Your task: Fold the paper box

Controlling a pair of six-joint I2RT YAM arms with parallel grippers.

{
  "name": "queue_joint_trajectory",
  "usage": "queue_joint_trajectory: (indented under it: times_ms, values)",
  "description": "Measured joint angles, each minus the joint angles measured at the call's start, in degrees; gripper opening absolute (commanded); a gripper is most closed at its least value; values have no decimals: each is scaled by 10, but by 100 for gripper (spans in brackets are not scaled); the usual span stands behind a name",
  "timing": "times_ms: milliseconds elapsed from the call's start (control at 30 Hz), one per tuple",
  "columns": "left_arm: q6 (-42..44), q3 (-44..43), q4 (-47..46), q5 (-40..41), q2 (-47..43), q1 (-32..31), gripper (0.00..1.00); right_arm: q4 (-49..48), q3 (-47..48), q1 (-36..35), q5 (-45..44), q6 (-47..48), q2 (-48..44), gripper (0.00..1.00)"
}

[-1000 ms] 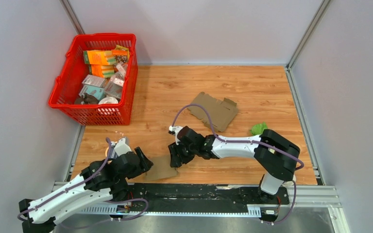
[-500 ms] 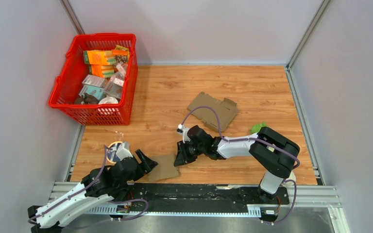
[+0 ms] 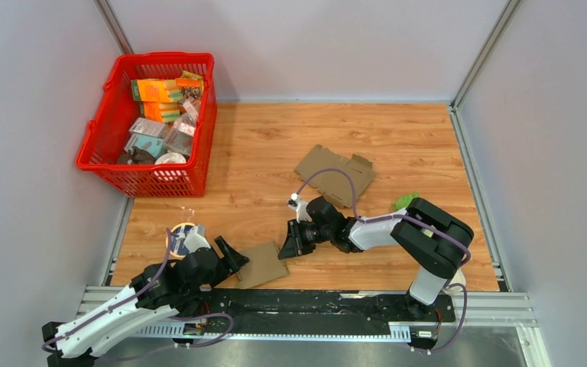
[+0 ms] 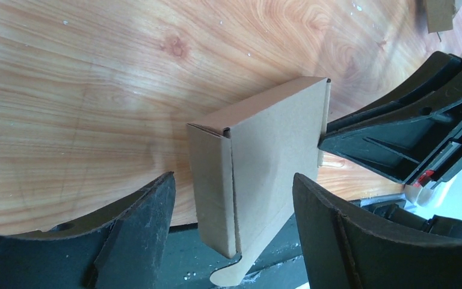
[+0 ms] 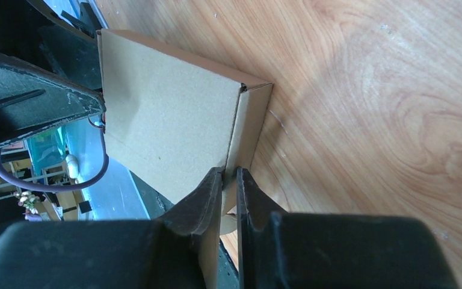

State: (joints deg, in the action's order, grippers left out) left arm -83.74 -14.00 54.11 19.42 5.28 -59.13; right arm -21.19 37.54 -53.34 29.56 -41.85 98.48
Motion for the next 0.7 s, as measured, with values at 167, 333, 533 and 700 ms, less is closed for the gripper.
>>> queue_joint_trajectory:
  times_ms: [167, 333, 533, 700]
  values:
    - [-10, -19, 28, 6, 2, 0, 78, -7, -2, 3, 6, -2, 2, 15]
    - [-40, 4, -7, -5, 4, 0, 76, -17, -2, 5, 14, -4, 8, 15]
    - [-59, 26, -53, -9, 24, 1, 71, -18, -2, 18, 16, -4, 8, 15]
    - [-72, 24, -49, -9, 30, 1, 73, -20, -3, 19, 16, -6, 9, 15]
